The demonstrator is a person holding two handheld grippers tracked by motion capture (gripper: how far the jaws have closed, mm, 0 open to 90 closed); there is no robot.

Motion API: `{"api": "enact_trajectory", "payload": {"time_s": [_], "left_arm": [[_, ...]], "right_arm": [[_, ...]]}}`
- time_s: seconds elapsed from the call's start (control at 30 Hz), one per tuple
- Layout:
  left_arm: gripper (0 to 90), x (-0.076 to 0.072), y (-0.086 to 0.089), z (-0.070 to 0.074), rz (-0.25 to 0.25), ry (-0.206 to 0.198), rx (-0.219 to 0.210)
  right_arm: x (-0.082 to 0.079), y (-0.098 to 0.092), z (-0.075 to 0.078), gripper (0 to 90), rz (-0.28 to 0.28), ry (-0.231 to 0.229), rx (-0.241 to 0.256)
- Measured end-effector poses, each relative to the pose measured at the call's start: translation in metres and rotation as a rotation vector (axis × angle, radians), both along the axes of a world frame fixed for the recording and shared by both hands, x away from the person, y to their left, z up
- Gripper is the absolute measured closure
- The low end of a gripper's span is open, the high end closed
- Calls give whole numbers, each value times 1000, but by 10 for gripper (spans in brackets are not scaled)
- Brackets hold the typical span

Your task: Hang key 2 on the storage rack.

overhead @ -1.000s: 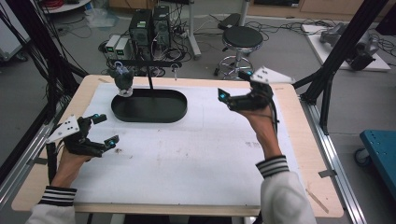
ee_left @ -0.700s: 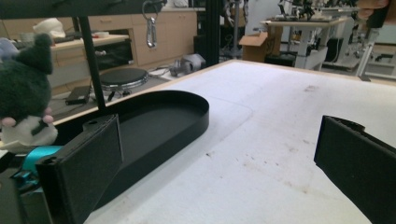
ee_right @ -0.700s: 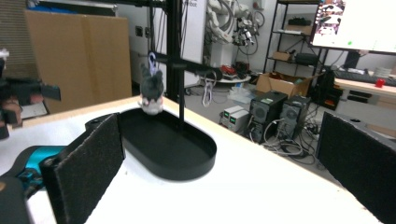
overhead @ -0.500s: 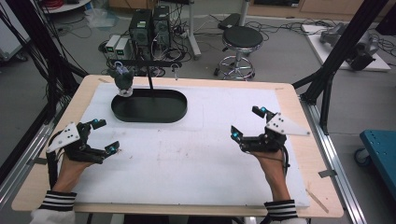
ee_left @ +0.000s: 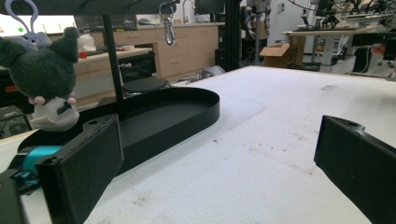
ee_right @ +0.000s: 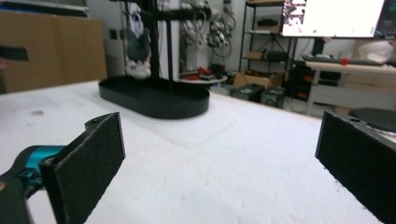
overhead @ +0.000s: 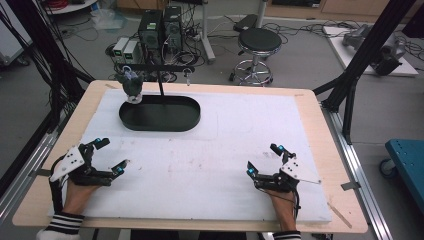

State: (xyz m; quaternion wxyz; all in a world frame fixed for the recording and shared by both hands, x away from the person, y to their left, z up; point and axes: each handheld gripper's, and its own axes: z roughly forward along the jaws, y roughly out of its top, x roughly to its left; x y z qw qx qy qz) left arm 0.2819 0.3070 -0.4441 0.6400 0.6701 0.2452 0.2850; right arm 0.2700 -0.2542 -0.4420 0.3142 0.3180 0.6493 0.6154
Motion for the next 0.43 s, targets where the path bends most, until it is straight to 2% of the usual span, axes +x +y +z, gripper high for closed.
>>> {"api": "enact_trajectory", "payload": {"time_s": [0.1, 0.17, 0.27, 0.43], "left_arm": [[17, 0, -1, -6, -3, -6, -2], [17, 0, -1, -8, 1, -6, -5], [17, -1, 0, -8, 2, -14, -17], [17, -2, 1, -9, 16, -24, -34]], "right_arm": [[-1, -2, -9, 6, -2, 15, 8], [-2, -4, -9, 6, -7, -5, 24], [-2, -6, -11, 6, -13, 6, 46], [-2, -5, -11, 6, -19, 6, 37]]}}
